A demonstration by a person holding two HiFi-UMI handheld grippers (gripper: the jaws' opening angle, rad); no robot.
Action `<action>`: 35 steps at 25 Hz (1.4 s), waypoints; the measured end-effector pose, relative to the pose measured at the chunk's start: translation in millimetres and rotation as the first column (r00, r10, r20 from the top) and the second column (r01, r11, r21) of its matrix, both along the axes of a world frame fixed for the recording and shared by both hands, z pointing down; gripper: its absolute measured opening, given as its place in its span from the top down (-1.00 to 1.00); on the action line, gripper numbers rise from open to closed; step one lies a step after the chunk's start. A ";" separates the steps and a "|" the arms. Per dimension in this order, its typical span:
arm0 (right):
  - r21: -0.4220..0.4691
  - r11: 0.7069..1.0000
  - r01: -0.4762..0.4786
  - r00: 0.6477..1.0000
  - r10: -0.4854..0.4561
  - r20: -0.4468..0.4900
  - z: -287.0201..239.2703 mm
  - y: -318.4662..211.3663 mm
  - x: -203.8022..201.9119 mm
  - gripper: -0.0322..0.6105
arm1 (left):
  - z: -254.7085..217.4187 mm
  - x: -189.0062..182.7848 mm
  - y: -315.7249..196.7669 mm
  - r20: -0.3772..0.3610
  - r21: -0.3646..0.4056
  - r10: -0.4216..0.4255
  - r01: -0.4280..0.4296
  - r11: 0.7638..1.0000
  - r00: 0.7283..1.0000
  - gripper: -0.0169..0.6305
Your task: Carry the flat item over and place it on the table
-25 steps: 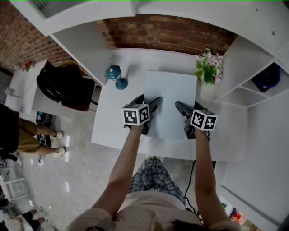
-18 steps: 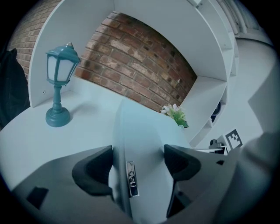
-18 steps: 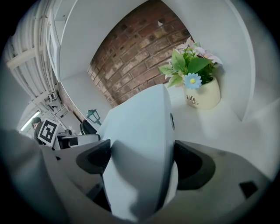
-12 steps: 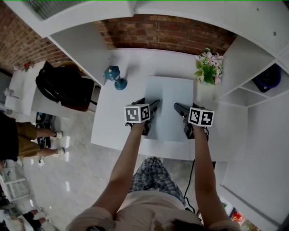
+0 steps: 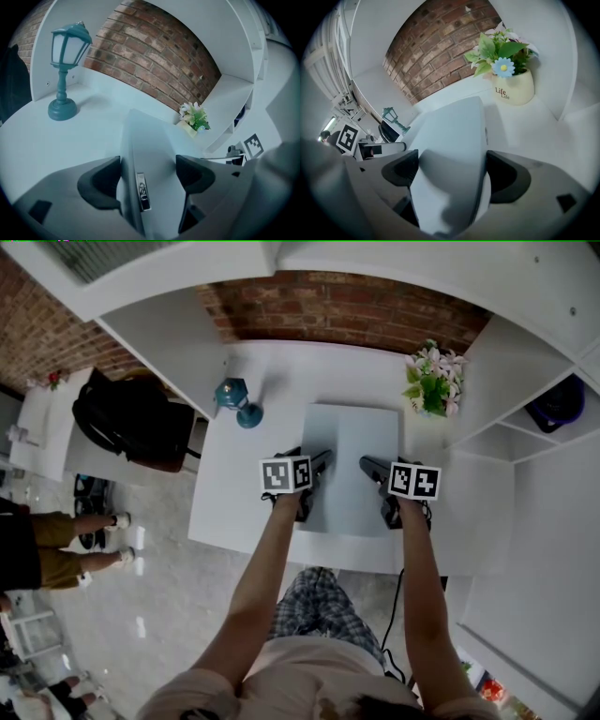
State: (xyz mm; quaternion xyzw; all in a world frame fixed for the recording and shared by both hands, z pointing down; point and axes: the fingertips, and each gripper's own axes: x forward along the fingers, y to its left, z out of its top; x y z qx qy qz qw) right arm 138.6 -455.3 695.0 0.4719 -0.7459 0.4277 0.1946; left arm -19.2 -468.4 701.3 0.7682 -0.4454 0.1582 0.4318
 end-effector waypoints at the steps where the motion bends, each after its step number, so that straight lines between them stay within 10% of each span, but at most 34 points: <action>1: 0.001 1.000 -0.001 1.000 0.001 0.001 0.2 0.1 0.0 -0.51 | 0.3 0.0 -0.1 0.000 0.000 0.000 0.000 1.000 1.000 -0.15; 11: 0.029 1.000 0.000 1.000 0.000 -0.004 -4.7 0.3 0.9 -0.51 | -1.9 -0.2 0.2 -0.005 0.013 0.001 -0.001 1.000 1.000 -0.15; 23: 0.223 0.972 -0.078 0.997 0.079 0.005 -67.7 0.4 29.9 -0.37 | -64.1 -22.4 -3.0 0.081 0.209 -0.012 -0.006 0.978 0.997 -0.14; 35: 0.664 0.743 -0.083 0.986 0.156 -0.052 -204.6 50.9 54.4 0.57 | -202.1 -40.2 38.7 0.084 0.615 -0.048 -0.014 0.788 0.995 0.68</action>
